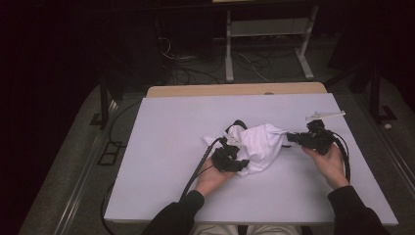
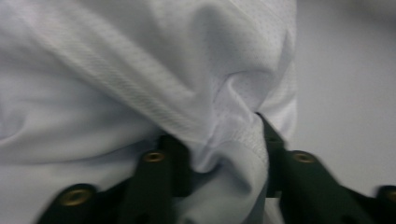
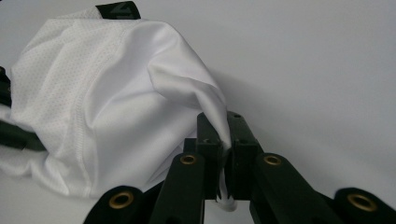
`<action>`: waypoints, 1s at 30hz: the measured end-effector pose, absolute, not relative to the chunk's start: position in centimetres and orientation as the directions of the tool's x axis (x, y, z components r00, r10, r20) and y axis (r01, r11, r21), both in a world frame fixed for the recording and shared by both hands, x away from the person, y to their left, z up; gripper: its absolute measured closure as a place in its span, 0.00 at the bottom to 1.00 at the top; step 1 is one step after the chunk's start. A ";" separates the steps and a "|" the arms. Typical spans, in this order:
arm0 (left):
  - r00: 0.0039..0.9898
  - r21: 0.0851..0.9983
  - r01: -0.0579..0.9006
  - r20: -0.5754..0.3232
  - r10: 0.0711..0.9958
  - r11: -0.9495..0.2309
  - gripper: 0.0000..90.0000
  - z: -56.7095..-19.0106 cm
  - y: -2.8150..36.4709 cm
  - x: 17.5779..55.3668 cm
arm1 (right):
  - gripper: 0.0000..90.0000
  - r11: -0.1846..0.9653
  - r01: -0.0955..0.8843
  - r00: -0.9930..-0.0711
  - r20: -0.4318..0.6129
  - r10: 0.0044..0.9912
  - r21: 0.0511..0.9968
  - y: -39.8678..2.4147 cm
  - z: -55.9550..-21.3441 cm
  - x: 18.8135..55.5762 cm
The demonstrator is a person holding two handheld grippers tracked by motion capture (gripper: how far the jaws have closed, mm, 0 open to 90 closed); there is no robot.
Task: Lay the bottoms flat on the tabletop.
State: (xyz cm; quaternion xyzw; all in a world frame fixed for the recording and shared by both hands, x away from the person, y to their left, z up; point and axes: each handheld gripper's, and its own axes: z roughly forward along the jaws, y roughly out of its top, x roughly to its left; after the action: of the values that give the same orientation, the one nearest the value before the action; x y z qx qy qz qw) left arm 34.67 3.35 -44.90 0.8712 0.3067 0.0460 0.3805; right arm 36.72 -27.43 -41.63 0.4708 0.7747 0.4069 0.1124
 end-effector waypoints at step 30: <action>0.820 0.593 0.572 -0.435 0.371 -0.567 0.89 -42.1 5.1 32.0 | 0.94 0.326 0.656 -0.581 0.180 0.794 0.681 -27.6 -41.8 31.8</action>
State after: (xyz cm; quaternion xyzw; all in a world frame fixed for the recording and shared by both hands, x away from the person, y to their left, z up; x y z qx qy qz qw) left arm 32.05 5.12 -42.12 0.8752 0.2693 -0.1320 0.3796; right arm 31.84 -27.60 -41.80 0.4481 0.8089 0.3692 0.0931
